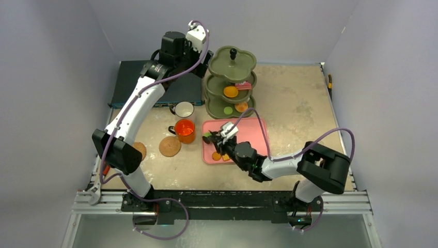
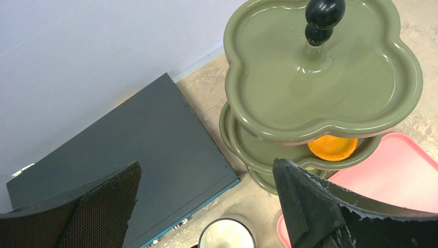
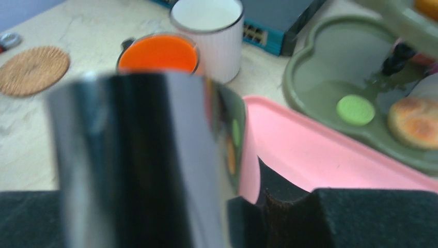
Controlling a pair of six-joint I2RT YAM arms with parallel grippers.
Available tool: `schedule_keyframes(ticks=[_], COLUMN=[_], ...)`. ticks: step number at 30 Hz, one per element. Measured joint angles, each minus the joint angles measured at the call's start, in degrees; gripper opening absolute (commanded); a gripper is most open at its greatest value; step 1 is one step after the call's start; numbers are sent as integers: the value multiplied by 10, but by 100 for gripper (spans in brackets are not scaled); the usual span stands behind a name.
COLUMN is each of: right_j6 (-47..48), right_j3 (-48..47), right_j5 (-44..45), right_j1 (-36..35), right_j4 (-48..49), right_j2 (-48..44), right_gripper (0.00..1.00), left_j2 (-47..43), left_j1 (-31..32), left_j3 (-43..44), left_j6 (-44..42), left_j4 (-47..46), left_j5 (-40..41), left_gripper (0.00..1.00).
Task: Serve the afternoon tea
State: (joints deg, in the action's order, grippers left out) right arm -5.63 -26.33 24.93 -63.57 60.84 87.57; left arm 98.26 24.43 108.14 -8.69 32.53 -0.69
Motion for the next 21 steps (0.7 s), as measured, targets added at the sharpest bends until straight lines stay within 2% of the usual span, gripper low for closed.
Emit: schedule_keyframes(ticks=[10,21], right_j6=[42,73], right_j3=[-116,-172], right_j5=[31,82], right_j1=[127,135], right_j4=[119,212], right_j2=[123,250], right_gripper=[27,31], left_j2=[0,0], left_j1=[0,-1], left_j3=[0,0], left_j6=[-2,-6], left_j4=[0,0], left_j5=[0,0], left_gripper=[99,99])
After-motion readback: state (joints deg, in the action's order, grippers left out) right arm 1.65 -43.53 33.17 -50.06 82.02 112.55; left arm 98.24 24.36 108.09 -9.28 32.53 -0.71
